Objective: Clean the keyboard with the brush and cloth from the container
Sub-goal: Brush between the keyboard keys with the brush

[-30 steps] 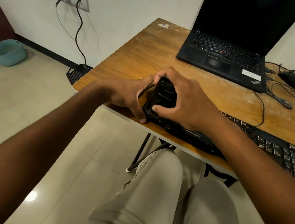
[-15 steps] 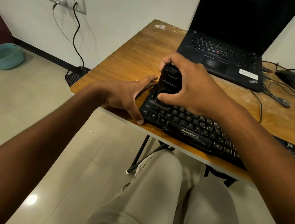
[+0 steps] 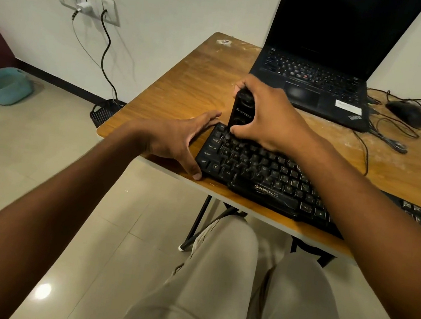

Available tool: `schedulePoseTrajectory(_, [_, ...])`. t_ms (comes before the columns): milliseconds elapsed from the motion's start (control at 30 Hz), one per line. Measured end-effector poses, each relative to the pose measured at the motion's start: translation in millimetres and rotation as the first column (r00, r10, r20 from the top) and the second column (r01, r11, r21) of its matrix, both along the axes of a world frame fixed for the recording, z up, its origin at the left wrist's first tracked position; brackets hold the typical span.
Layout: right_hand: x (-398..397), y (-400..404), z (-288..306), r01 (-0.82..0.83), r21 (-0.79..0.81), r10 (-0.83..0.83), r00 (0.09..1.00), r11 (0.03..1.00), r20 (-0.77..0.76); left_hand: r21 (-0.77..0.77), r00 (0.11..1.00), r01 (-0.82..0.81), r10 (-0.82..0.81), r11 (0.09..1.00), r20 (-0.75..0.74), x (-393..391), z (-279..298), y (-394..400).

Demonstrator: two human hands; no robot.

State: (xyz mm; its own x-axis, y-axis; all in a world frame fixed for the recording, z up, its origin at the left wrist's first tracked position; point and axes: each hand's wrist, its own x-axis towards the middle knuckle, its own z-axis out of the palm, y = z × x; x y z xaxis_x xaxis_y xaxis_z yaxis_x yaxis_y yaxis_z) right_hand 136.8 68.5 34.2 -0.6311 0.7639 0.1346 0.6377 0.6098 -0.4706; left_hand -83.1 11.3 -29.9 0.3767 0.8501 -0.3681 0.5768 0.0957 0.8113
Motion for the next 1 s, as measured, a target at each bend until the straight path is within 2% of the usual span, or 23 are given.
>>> schedulePoseTrajectory(133, [8.6, -17.2, 11.8, -0.029, -0.032, 0.028, 0.999, 0.999, -0.029, -0.006, 1.0, 0.006, -0.006, 1.0, -0.002, -0.8, -0.7, 0.5])
schedulePoseTrajectory(267, [12.8, -32.3, 13.2, -0.125, -0.142, 0.135, 0.989, 0.982, 0.059, 0.014, 1.0, 0.011, -0.011, 1.0, -0.012, -0.9, -0.9, 0.2])
schedulePoseTrajectory(433, [11.4, -13.2, 6.5, -0.038, -0.112, 0.048, 0.995, 0.993, 0.089, -0.012, 1.0, -0.017, 0.017, 1.0, -0.006, 1.5, 2.9, -2.5])
schedulePoseTrajectory(633, [13.2, 3.7, 1.8, 0.066, -0.049, -0.065, 0.998, 0.997, 0.011, -0.031, 1.0, -0.016, 0.017, 0.999, 0.01, 2.5, 4.0, -2.1])
schedulePoseTrajectory(700, [16.7, -2.9, 6.6, 0.049, -0.05, -0.05, 0.998, 0.998, -0.023, -0.031, 1.0, -0.009, 0.01, 0.999, 0.012, 2.5, 3.6, -1.9])
schedulePoseTrajectory(867, [23.7, -31.0, 9.1, -0.097, -0.177, 0.085, 0.994, 0.979, -0.07, -0.026, 1.0, -0.005, 0.005, 1.0, -0.003, 2.8, 4.6, -2.9])
schedulePoseTrajectory(1000, [24.3, -24.2, -3.5, -0.019, -0.127, 0.01, 0.997, 0.992, -0.073, -0.029, 1.0, -0.014, 0.014, 0.999, 0.008, 3.7, 4.6, -3.0])
